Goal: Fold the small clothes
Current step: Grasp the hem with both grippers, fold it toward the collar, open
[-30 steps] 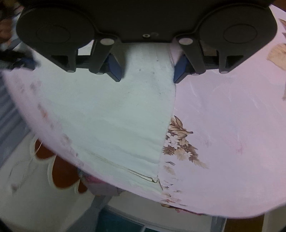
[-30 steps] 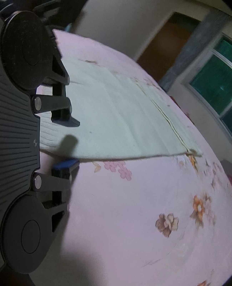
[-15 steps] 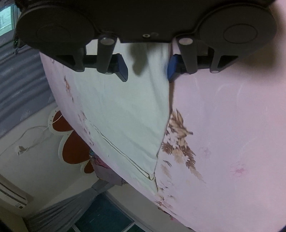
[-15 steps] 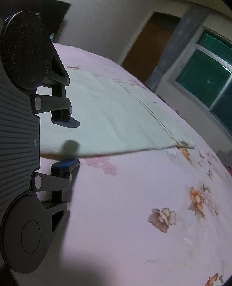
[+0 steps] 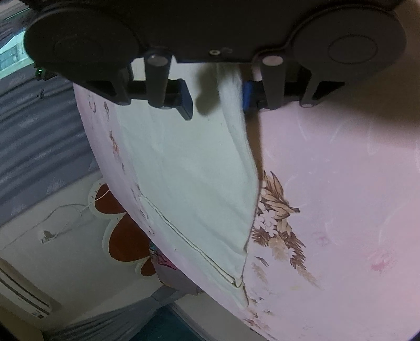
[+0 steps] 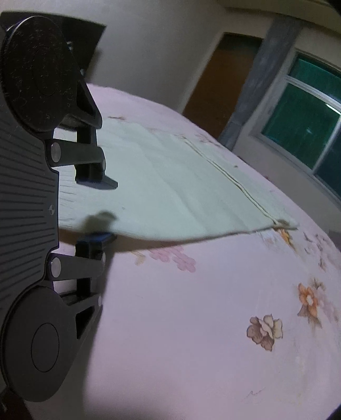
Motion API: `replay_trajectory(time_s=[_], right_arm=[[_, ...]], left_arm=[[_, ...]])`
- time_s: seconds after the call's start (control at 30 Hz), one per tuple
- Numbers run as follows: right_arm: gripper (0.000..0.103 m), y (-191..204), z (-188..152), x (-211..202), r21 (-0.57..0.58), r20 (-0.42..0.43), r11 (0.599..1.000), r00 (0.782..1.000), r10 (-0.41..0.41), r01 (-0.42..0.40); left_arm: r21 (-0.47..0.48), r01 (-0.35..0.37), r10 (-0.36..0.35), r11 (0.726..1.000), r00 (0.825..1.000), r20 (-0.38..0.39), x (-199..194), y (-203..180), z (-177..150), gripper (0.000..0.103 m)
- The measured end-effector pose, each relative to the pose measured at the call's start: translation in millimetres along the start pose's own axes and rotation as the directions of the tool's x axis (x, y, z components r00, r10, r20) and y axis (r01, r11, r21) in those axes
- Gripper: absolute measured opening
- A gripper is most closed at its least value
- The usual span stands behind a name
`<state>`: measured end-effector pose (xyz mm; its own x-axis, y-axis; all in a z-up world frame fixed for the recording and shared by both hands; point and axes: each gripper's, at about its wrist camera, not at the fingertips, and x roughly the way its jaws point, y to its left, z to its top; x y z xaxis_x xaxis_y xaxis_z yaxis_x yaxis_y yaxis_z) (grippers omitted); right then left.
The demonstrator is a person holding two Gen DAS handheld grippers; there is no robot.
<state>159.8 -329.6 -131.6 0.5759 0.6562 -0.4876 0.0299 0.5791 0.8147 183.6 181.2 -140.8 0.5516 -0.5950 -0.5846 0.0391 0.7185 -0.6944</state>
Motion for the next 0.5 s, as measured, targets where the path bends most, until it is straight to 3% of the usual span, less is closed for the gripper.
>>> replay_trajectory(time_s=[0.07,0.1,0.13,0.17,0.2,0.33,0.5], right_arm=[[0.025,-3.6,4.6,5.3,0.004,-0.017,1.000,1.000,0.012,-0.012],[0.015,-2.9,4.8,8.5,-0.008,-0.033,1.000,0.999,0.005,-0.005],[0.009,0.3,3.9,11.5,-0.038,-0.059,0.999,0.998,-0.019,0.016],[0.003,5.5,1.2,12.4,-0.081,-0.076,0.996,0.996,-0.041,0.035],[0.003,11.1,-3.2,11.0,-0.115,-0.085,0.993,0.995,-0.047,0.037],[0.002,16.2,-2.2,0.7,-0.114,-0.028,0.993,0.999,-0.019,0.016],[0.002,32.6,37.2,-11.6,-0.110,0.062,0.993,0.996,0.058,-0.051]], left_arm=[[0.011,-0.004,0.004,1.000,1.000,-0.007,2.9,-2.9,1.8,0.034],[0.023,-0.015,0.015,1.000,1.000,-0.007,4.3,-5.5,0.9,0.033],[0.035,-0.032,0.032,0.999,0.999,-0.003,4.9,-7.4,-0.5,0.025],[0.046,-0.061,0.061,0.997,0.998,-0.005,5.3,-8.4,-3.3,0.009],[0.054,-0.098,0.099,0.994,0.995,-0.007,5.9,-8.5,-5.8,0.004],[0.004,-0.078,0.077,0.997,0.995,0.066,-6.7,-8.5,-7.9,0.003],[-0.044,0.034,-0.025,0.998,0.982,0.185,-24.1,-20.4,16.1,0.003]])
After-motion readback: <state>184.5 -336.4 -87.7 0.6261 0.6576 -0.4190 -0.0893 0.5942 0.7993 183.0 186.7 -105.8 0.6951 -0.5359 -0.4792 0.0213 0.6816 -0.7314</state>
